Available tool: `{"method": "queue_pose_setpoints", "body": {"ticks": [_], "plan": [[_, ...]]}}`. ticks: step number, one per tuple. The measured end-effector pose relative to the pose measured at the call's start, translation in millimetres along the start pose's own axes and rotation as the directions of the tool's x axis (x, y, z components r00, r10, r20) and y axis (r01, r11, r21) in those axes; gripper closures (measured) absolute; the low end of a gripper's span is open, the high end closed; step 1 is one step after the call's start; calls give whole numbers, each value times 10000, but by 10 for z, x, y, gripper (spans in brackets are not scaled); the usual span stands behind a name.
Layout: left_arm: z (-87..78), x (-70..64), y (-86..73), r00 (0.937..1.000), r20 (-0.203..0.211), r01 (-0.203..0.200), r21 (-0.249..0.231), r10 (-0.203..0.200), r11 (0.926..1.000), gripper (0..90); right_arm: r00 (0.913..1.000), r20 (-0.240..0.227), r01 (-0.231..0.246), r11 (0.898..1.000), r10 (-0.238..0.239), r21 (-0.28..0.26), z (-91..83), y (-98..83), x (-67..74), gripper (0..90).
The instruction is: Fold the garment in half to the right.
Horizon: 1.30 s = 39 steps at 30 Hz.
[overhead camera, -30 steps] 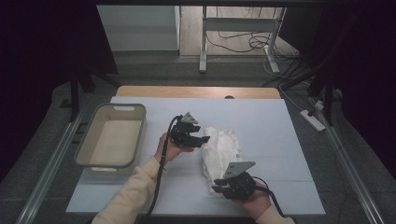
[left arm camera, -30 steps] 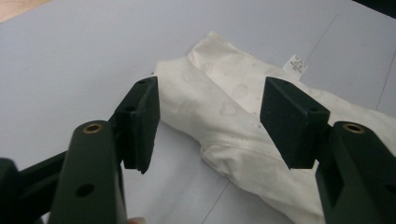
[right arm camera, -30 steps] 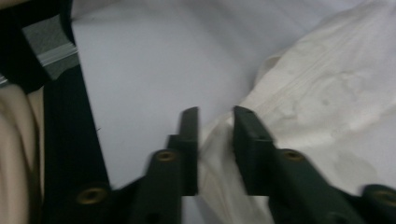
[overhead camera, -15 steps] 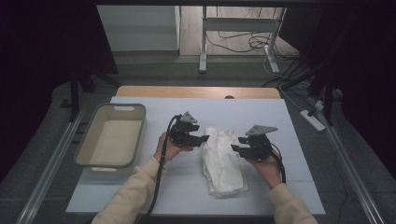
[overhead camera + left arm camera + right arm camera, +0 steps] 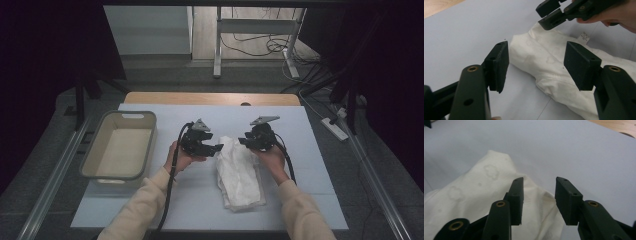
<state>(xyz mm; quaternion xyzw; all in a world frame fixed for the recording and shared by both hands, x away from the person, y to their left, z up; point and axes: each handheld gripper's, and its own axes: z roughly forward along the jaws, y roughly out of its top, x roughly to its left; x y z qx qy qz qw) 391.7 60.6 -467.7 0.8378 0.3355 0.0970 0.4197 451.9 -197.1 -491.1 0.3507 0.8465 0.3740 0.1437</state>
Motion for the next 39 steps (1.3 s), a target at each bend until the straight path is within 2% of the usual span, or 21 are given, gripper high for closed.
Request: {"method": "queue_pose_setpoints", "body": {"ticks": [3, 6, 8, 14, 20, 23, 28, 31, 33, 34, 36, 39], "plan": [[6, 7, -3, 10000, 2, 29, 16, -29, 10000, 374, 10000, 18, 60, 9996, -60, 285, 78, -6, -9, 642], [0, 5, -1, 10000, 1, 16, -7, -16, 10000, 374, 9998, 80, 185, 9977, -191, 653, 135, -54, -18, 798], [-4, 1, 1, 10000, -2, 6, -31, -6, 10000, 374, 9997, 44, 218, 9977, -222, 647, 129, -72, -29, 869], [-9, 9, -1, 10000, 23, 2, -34, -2, 10000, 374, 9984, 300, 462, 9981, -475, 418, -18, -38, 4, 887], [-13, 3, 3, 10000, 29, -67, 32, 67, 10000, 374, 9933, 945, 627, 9970, -668, 451, -175, -25, -7, 888], [-10, -5, 4, 10000, 41, -71, 49, 70, 10000, 374, 9927, 1084, 467, 9974, -525, 556, -164, -60, -74, 888], [19, -5, -3, 10000, 78, -46, 123, 45, 9999, 372, 9936, 1107, 127, 9963, -221, 849, -25, -150, -186, 886], [37, -6, -8, 9999, 83, -63, 188, 62, 9998, 368, 9947, 992, 171, 9946, -273, 1022, 80, -190, -179, 866], [43, -5, -10, 9999, 91, -65, 210, 63, 9998, 368, 9926, 1169, 220, 9944, -341, 1038, 109, -200, -159, 791], [44, -5, -11, 9999, 90, -74, 221, 72, 9997, 368, 9909, 1317, 161, 9952, -288, 969, 96, -194, -158, 726], [44, -3, -12, 9999, 88, -72, 213, 70, 9997, 368, 9907, 1352, -264, 9977, 177, 630, 21, -176, -176, 617], [50, -3, -14, 9999, 81, -79, 217, 78, 9997, 368, 9914, 1205, -518, 9986, 501, 107, -152, -147, -172, 557]]}}
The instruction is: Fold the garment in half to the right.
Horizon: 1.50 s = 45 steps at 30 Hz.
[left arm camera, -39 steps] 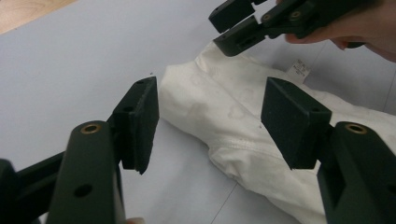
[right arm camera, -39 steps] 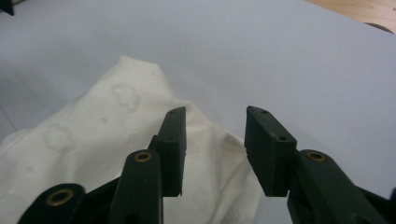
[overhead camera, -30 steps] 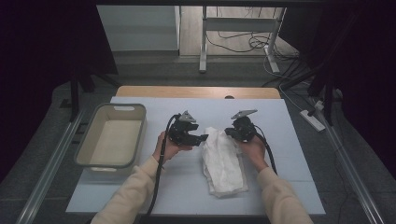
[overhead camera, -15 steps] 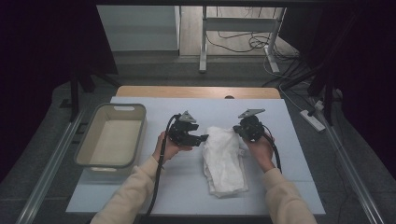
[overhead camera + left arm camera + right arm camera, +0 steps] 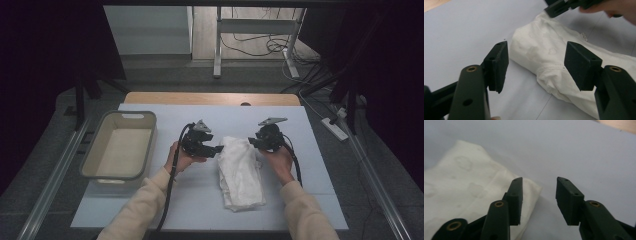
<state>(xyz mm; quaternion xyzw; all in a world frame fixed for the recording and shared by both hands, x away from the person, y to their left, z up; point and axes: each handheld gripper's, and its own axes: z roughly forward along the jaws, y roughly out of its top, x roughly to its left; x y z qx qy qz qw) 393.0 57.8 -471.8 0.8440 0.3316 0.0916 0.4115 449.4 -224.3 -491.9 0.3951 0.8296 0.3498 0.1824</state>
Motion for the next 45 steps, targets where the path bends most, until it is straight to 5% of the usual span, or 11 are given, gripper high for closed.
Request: {"method": "queue_pose_setpoints", "body": {"ticks": [7, 11, 15, 18, 22, 27, 34, 41, 45], "plan": [[28, -2, 0, 9996, 258, 63, -2, -63, 10000, 455, 9956, -712, 575, 9973, -607, -462, -393, -115, 135, 475], [16, 4, 2, 9994, 343, 79, -198, -72, 9998, 527, 9906, -1270, 405, 9959, -506, -813, -597, -213, 202, 557], [22, 17, -6, 9985, 520, 197, -336, -179, 9992, 665, 9797, -1699, 885, 9898, -1067, -1114, -790, -334, 312, 614], [27, 20, -5, 9982, 584, 172, -415, -148, 9990, 804, 9712, -2015, 1000, 9852, -1270, -1390, -920, -418, 391, 756], [96, 18, 25, 9936, 1078, 391, -445, -341, 9982, 887, 9435, -2938, 1192, 9842, -1534, -1310, -990, -504, 517, 891], [280, -2, 92, 9960, 889, 89, -77, -82, 9999, 886, 9151, -3495, 1729, 9787, -2011, -1105, -975, -561, 684, 895], [643, 3, 141, 9982, 581, -193, 842, 144, 9963, 886, 8939, -3801, 2454, 9690, -2379, -293, -667, -610, 868, 895], [667, 105, 76, 9979, 637, 83, 896, -141, 9959, 882, 8498, -4569, 3132, 9490, -2628, 367, -628, -795, 971, 895], [698, 139, 23, 9963, 754, 338, 896, -406, 9954, 885, 8351, -4801, 3349, 9406, -2685, 563, -623, -882, 1032, 895]]}}
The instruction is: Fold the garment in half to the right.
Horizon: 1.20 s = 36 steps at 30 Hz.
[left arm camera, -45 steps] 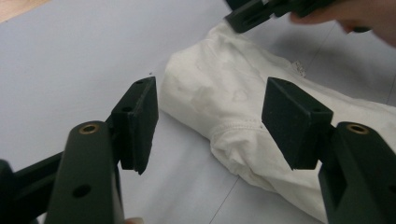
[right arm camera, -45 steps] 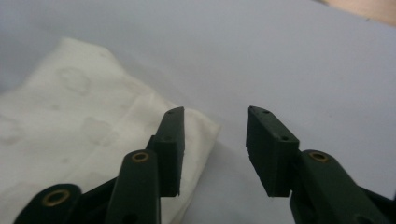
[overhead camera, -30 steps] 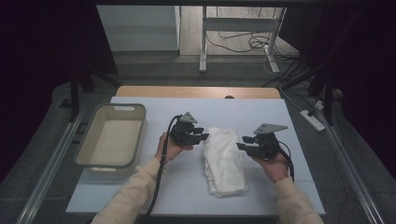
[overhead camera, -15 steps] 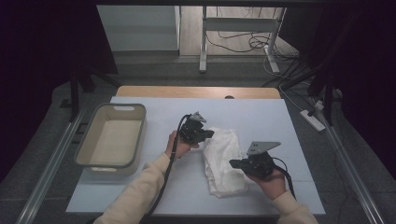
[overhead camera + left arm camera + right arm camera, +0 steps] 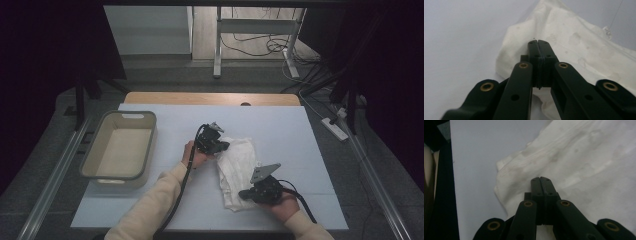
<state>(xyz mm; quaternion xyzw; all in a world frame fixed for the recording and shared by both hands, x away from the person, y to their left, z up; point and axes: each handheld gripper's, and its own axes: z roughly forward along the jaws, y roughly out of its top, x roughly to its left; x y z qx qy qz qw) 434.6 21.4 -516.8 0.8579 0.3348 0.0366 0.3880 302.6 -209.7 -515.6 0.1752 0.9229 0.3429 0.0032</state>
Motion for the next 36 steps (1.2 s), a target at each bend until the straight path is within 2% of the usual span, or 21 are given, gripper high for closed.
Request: {"method": "queue_pose_setpoints", "body": {"ticks": [2, 4, 6, 10, 12, 14, 18, 22, 24, 27, 31, 34, 36], "plan": [[23, 11, -24, 10000, 23, 26, 18, -26, 10000, 885, 9998, 47, 217, 9997, -217, -75, -3, -16, 20, 895], [36, 25, -38, 9999, 88, 103, -6, -103, 9999, 885, 9997, -99, 205, 9997, -206, -109, -15, -27, 19, 895], [35, 29, -40, 9999, 83, 79, 28, -79, 10000, 886, 9995, -43, 315, 9993, -316, -182, -26, -21, 43, 895], [-7, 5, -12, 9999, -85, -124, 43, 125, 9999, 874, 9981, 124, 617, 9935, -608, -957, -83, 76, 54, 894], [-56, -6, 13, 9994, -256, -255, -124, 252, 9996, 847, 9977, -77, 654, 9888, -671, -1342, -81, 123, 48, 894], [-94, 11, 32, 9990, -386, -256, -279, 245, 9993, 847, 9958, -190, 872, 9895, -899, -1149, -26, 153, 73, 894], [-72, 89, 25, 9991, -412, 22, -184, -30, 9998, 871, 9922, -321, 1191, 9916, -1209, -513, 95, 147, 134, 895], [19, 114, -1, 9993, -325, 180, -8, -180, 9998, 885, 9939, -431, 997, 9937, -1020, -520, 103, 139, 145, 896], [41, 108, -2, 9992, -374, 112, 74, -109, 9999, 886, 9943, -498, 913, 9945, -938, -504, 114, 131, 156, 896], [41, 100, 5, 9990, -452, -10, 159, 17, 9999, 886, 9949, -531, 829, 9952, -857, -520, 120, 130, 145, 896], [18, 107, -2, 9990, -430, 125, 157, -118, 9998, 886, 9952, -541, 785, 9955, -814, -535, 113, 131, 142, 895], [-80, 88, 11, 9988, -487, 101, -196, -110, 9998, 885, 9964, -632, 503, 9951, -558, -853, 38, 141, 108, 895], [-162, 76, 18, 9988, -468, 138, -540, -164, 9984, 883, 9982, -365, 439, 9936, -479, -1039, -54, 139, 75, 888]]}}
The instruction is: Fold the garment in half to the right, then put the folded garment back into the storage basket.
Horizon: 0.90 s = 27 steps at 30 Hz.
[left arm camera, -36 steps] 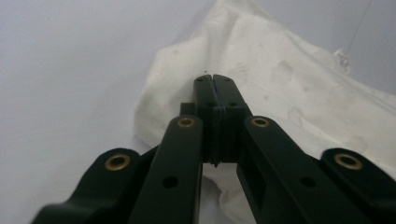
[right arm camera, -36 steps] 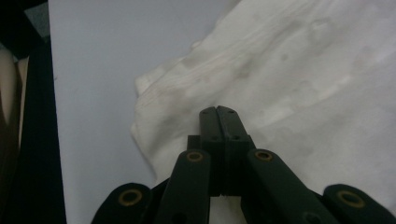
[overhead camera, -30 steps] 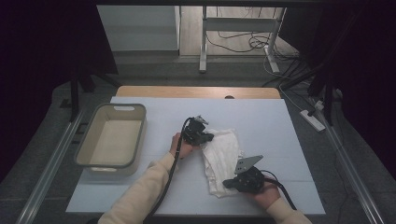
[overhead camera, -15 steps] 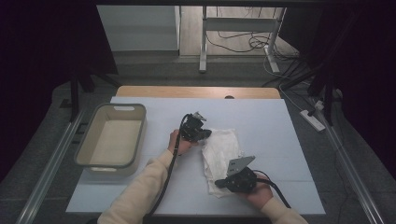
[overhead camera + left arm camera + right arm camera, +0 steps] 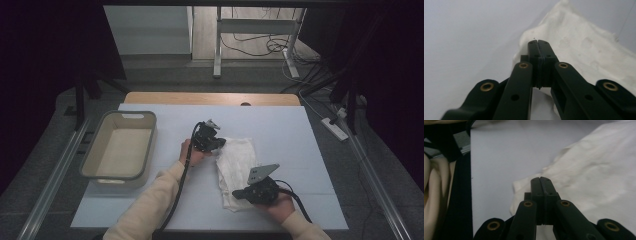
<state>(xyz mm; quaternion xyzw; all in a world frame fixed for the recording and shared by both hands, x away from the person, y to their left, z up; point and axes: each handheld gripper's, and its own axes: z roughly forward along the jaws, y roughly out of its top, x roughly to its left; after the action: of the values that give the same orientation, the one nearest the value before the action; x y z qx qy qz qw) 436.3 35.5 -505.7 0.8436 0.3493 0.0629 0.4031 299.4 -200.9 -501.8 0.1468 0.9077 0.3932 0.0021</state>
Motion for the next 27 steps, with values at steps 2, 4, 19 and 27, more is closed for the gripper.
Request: {"method": "queue_pose_setpoints", "body": {"ticks": [2, 4, 19, 27], "plan": [[-83, -7, 10, 9999, 110, 36, -190, -34, 9998, 862, 9995, 322, -20, 10000, 21, -35, -70, 0, -14, 779], [-159, -27, 11, 9997, 217, 81, -355, -73, 9993, 777, 9978, 663, -45, 10000, 49, -66, -130, 5, -16, 671], [-348, -173, -31, 9998, 57, 198, -230, -197, 9995, 360, 9939, 1095, 75, 9998, -94, 176, -280, -21, -58, 392], [-353, -189, -30, 9998, 161, 149, -114, -148, 9998, 316, 9960, 847, 263, 9993, -286, 280, -266, -10, -48, 381]]}}
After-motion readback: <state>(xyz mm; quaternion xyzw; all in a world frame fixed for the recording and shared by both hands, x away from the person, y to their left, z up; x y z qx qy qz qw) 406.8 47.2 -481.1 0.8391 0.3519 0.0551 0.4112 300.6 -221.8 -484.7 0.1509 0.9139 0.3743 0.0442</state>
